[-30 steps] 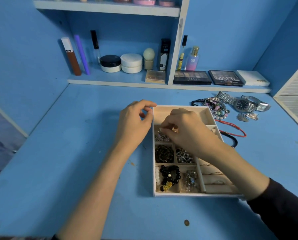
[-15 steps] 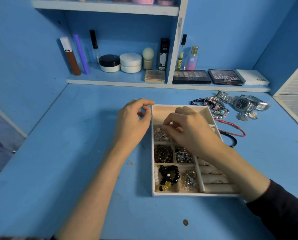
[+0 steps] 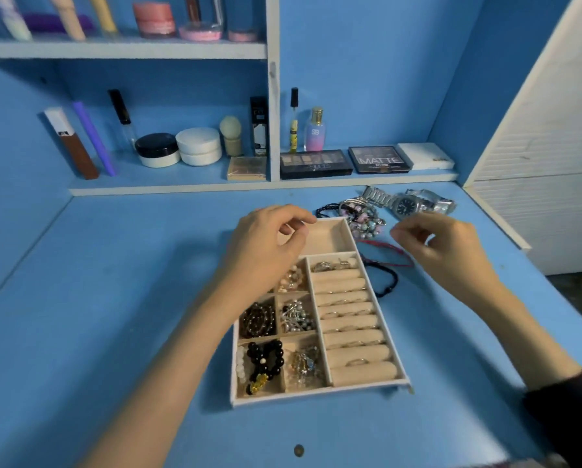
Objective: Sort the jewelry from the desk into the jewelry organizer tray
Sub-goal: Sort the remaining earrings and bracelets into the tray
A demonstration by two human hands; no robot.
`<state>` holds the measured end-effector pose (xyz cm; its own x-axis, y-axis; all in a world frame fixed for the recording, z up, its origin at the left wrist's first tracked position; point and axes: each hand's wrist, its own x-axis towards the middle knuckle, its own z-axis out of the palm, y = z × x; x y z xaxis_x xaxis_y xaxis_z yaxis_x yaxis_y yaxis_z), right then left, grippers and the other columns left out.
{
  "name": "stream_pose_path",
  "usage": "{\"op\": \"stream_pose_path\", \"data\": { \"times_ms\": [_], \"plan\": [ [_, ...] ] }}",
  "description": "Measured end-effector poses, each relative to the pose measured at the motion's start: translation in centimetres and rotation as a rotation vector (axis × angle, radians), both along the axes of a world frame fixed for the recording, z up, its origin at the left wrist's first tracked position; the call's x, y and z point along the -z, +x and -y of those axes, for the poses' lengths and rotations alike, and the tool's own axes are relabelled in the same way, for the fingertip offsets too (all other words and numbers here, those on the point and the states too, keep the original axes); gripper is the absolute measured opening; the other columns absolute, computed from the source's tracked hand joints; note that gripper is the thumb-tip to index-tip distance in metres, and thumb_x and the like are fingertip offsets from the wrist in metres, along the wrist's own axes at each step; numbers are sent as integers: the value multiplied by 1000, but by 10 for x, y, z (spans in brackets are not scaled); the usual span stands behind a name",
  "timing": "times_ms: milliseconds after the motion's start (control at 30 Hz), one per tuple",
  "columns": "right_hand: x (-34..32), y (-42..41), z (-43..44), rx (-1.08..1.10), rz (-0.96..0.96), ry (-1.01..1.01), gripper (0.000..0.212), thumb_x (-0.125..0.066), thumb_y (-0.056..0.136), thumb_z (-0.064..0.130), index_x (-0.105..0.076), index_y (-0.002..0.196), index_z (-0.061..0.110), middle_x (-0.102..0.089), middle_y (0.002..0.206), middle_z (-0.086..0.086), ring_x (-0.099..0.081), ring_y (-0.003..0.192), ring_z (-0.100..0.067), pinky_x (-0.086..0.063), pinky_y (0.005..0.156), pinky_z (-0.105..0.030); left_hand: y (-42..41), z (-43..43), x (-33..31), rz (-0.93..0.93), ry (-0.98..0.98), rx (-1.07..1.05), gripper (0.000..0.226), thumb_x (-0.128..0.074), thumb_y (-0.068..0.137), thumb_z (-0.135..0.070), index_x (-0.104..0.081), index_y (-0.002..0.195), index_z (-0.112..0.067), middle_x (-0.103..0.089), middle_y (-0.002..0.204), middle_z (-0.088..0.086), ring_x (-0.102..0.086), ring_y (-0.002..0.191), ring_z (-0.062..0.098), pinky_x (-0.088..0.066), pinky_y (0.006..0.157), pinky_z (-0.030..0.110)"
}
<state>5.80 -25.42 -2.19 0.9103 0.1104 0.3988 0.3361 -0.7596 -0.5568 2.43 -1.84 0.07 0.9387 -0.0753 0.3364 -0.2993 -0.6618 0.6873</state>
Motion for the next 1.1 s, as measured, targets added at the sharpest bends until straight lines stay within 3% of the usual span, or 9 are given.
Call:
{"op": "stream_pose_path", "data": {
  "times_ms": [100, 167, 267, 433, 600, 733, 900, 1000, 1100],
  "plan": [
    [8, 16, 28, 138, -20, 80, 6, -63, 81, 9, -70, 81, 10, -65, 73, -12, -57, 69, -29, -42, 68, -35, 11, 31, -8, -23, 90, 89, 17, -56, 88, -21, -68, 98, -28, -66, 90, -15, -57, 86, 4, -41, 78, 20],
    [16, 27, 41, 221, -29, 118, 7, -63, 82, 9, -67, 87, 9, -63, 75, -12, -55, 70, -27, -38, 65, -32, 20, 51, -9, -41, 130, 138, 18, -56, 87, -20, -68, 98, -27, -67, 96, -14, -57, 87, 5, -42, 80, 20],
    [27, 37, 53, 299, -65, 182, 15, -65, 82, 14, -64, 96, 11, -61, 76, -9, -52, 69, -22, -31, 63, -26, 35, 75, -7, -62, 164, 178, 18, -57, 86, -18, -69, 97, -25, -65, 87, -13, -55, 81, 4, -43, 77, 20],
    [33, 44, 56, 304, -83, 130, 20, -66, 83, 20, -68, 101, 12, -60, 80, -12, -55, 75, -25, -39, 69, -30, 56, 101, 4, -88, 236, 197, 20, -56, 86, -15, -68, 99, -25, -60, 82, -15, -47, 67, -1, -44, 74, 21],
    [33, 47, 56, 317, -84, 50, 16, -66, 82, 17, -72, 95, 10, -58, 85, -11, -56, 80, -27, -36, 70, -28, 68, 115, 10, -108, 284, 213, 21, -55, 86, -15, -68, 100, -24, -59, 82, -14, -56, 77, 9, -51, 81, 31],
    [32, 46, 57, 324, -73, 97, 10, -66, 80, 11, -73, 87, 7, -62, 86, -14, -57, 80, -27, -38, 71, -28, 73, 123, 14, -107, 289, 207, 21, -56, 87, -16, -68, 103, -22, -67, 92, -9, -56, 77, 9, -50, 81, 30],
    [24, 42, 56, 299, -155, 437, 8, -65, 77, 13, -68, 71, 11, -61, 68, -5, -48, 61, -11, -34, 53, -16, 78, 131, 23, -85, 295, 177, 22, -59, 87, -20, -67, 107, -23, -69, 101, -6, -51, 82, 7, -44, 76, 22],
    [21, 41, 56, 277, -218, 645, 8, -65, 76, 12, -67, 70, 8, -59, 64, -1, -48, 61, -10, -37, 60, -20, 81, 133, 26, -77, 324, 153, 24, -58, 88, -23, -65, 111, -24, -68, 105, -5, -54, 101, 14, -38, 78, 24],
    [19, 41, 55, 241, -255, 790, 8, -64, 77, 8, -67, 70, 10, -61, 66, 0, -49, 60, -8, -38, 59, -20, 83, 136, 28, -76, 356, 152, 26, -58, 89, -24, -63, 114, -22, -66, 108, -3, -50, 108, 19, -36, 77, 27]
  ]
}}
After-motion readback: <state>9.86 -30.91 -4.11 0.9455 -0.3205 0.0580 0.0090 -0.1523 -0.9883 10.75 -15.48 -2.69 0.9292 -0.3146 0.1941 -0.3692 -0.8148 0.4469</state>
